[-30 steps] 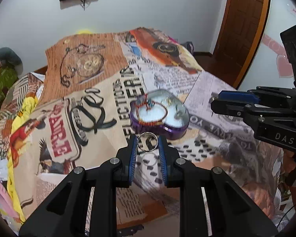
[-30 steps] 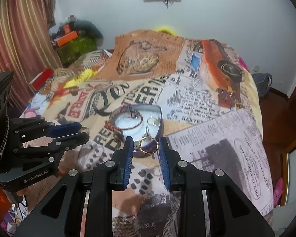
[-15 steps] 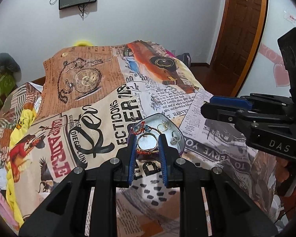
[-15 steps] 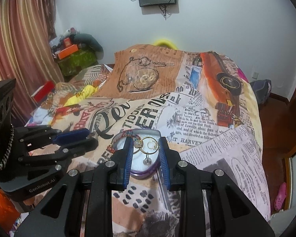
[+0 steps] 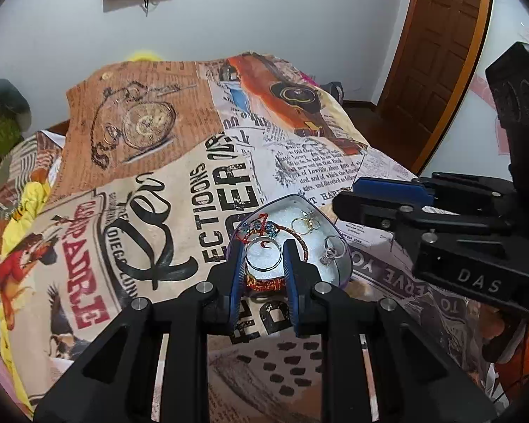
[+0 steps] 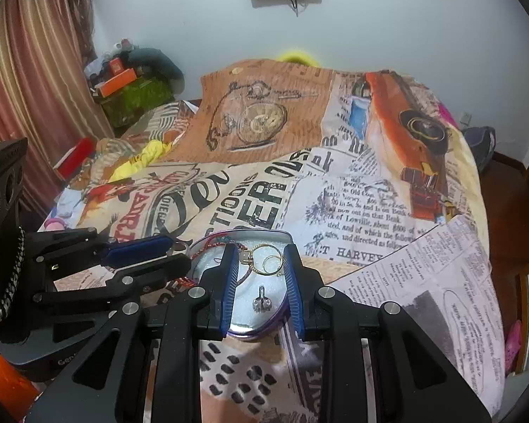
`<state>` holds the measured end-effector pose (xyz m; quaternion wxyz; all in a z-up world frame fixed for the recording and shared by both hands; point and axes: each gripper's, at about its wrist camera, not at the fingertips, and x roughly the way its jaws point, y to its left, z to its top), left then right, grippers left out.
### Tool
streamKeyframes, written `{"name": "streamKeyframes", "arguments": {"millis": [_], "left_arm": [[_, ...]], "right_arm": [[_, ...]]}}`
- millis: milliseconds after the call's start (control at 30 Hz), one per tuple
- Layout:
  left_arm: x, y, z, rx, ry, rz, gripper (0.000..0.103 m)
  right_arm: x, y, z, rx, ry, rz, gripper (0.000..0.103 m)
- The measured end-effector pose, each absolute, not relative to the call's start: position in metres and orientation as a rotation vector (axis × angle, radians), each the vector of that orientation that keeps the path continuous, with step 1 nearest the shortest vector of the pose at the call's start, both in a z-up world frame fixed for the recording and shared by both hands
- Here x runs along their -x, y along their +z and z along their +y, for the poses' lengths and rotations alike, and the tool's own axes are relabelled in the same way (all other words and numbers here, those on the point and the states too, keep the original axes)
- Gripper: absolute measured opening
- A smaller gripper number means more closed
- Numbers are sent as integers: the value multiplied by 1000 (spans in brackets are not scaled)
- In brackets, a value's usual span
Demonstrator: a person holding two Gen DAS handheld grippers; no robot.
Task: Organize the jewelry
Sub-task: 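Carry both rings over the tin, lower them in and open both tools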
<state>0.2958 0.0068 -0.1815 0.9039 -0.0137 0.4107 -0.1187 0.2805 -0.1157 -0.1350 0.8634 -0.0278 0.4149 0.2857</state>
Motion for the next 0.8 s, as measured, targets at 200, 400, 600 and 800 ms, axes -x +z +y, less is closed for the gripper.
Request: {"name": "streamKeyframes", "arguments": {"millis": [200,400,600,800], "left_arm": [[-304,-192,3,32,-253,870,21],[-308,-196,2,37,-259,875,21],[-308,-196,3,34,-259,874,21],[-306,-194,3,39,-255,873,25]], "right_arm": [[-290,-144,-113,49,611,899,24],[-293,-153,-110,62,607,910,24],[-298,-160,-107,71,612,938,24],[-294,-157,-104,91,608,942,24]]}}
